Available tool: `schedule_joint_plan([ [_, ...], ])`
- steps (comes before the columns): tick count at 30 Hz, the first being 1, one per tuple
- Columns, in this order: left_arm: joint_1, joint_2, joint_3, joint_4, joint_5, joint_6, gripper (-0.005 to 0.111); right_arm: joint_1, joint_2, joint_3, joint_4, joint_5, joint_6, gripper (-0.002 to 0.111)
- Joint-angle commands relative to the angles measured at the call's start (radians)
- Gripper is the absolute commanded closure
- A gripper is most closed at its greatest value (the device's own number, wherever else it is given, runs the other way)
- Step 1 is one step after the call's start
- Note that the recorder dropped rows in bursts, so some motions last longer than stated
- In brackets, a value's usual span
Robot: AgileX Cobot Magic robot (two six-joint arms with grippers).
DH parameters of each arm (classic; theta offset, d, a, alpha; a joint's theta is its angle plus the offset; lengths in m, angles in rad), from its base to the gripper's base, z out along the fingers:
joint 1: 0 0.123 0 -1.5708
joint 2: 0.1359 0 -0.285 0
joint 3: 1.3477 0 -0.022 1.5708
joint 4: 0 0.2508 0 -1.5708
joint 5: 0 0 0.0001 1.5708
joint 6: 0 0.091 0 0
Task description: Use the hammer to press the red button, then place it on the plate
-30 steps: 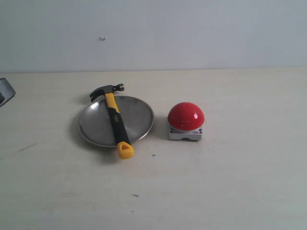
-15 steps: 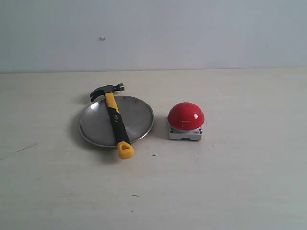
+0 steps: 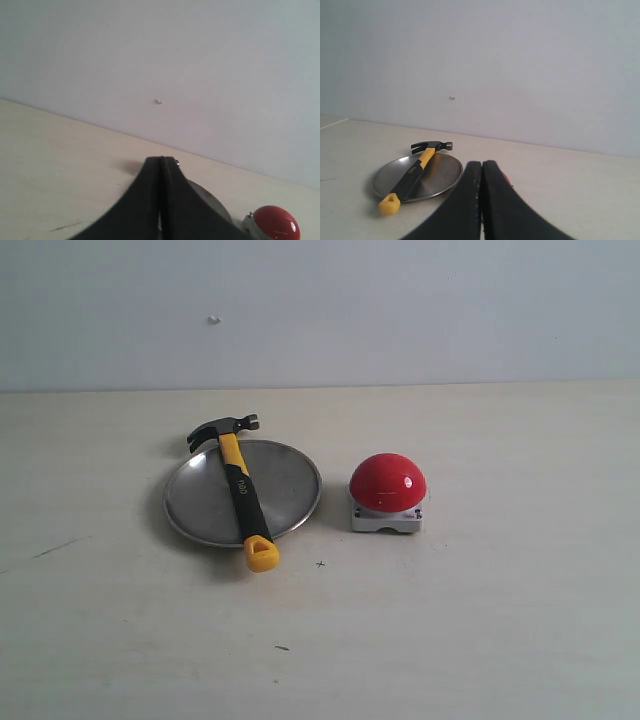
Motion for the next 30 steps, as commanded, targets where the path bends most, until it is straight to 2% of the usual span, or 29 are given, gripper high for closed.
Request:
schedule_joint_plan([
  [1,0.003,-0.01,0.002,0.001,-0.001,0.002,0.107,0.001,0.005,0.005,0.0,-0.001,-0.006,0.108],
  [6,0.003,-0.01,0.002,0.019,-0.002,0.021,0.107,0.001,0.005,0.005,0.0,-0.001,-0.006,0.108],
  [12,0.003,-0.01,0.002,0.026,-0.003,0.249,0.107,0.001,0.005,0.005,0.0,-0.001,-0.006,0.108],
  [14,0.003,-0.01,0.002,-0.02,0.003,0.32,0.107,0.001,0.005,0.005,0.0,-0.001,-0.006,0.108],
  [16,0.003,-0.01,0.002,-0.128,0.007,0.394,0.107,0.001,0.005,0.005,0.0,-0.001,-0.006,0.108],
  [18,0.003,-0.01,0.002,-0.183,0.009,0.403,0.107,0.001,0.005,0.005,0.0,-0.001,-0.006,0.108],
  [30,0.003,-0.01,0.002,-0.181,0.009,0.403,0.107,0.001,0.005,0.005,0.0,-0.001,-0.006,0.108],
])
